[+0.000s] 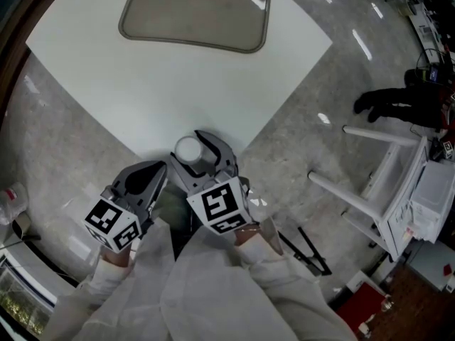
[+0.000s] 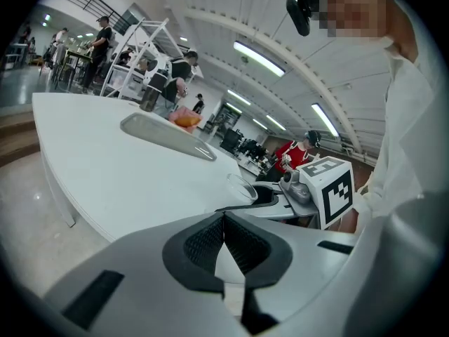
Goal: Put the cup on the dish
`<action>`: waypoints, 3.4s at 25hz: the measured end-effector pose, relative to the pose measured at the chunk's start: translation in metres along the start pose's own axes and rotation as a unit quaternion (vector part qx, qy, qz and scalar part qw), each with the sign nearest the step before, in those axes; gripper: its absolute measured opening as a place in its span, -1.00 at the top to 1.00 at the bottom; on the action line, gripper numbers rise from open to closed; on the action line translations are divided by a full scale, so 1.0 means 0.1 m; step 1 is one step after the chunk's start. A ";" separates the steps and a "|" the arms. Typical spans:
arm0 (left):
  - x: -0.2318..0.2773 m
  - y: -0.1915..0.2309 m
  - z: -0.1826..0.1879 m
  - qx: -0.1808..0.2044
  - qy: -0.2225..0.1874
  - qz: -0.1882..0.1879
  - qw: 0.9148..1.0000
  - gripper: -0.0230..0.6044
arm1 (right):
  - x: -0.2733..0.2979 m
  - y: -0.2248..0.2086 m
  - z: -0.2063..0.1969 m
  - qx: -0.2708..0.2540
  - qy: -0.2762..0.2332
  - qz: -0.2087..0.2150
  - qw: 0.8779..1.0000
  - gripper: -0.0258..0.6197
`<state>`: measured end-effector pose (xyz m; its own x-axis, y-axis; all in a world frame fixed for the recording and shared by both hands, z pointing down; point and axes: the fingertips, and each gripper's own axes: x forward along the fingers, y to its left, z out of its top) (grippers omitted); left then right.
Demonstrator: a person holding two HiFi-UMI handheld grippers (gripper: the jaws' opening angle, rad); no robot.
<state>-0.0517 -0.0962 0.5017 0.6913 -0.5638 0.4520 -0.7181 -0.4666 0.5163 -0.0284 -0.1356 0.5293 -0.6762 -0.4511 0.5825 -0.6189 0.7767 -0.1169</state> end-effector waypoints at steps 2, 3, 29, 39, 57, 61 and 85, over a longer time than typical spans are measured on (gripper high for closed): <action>0.00 0.02 0.02 0.000 -0.001 0.002 1.000 0.90 | 0.01 0.00 0.01 -0.002 -0.004 -0.004 1.000 0.11; 0.00 0.02 0.03 0.000 -0.002 0.003 1.000 0.90 | 0.01 -0.01 0.02 -0.003 -0.005 -0.005 1.000 0.11; -0.13 -0.41 0.52 0.054 -0.053 -0.006 0.997 0.90 | -0.55 -0.09 0.38 0.024 -0.034 -0.018 0.999 0.11; -0.20 -0.79 0.96 0.113 -0.097 -0.006 0.989 0.90 | -1.02 -0.15 0.71 -0.013 -0.071 -0.036 0.997 0.11; -0.27 -1.05 0.99 0.130 -0.133 0.021 0.982 0.90 | -1.42 -0.17 0.79 -0.026 -0.102 -0.022 0.994 0.11; -0.24 -0.99 1.06 0.127 -0.138 0.028 0.982 0.90 | -1.36 -0.21 0.82 -0.028 -0.098 -0.018 0.995 0.11; 0.35 0.30 2.22 0.140 -0.103 -0.039 0.984 0.90 | -0.11 -1.05 1.79 0.000 -0.082 -0.074 0.994 0.11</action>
<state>-0.0669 -0.2812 0.3715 0.7354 -0.6311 0.2467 -0.6769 -0.6677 0.3098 -0.0277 -0.2908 0.3911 -0.6347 -0.6257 0.4536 -0.7159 0.6971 -0.0401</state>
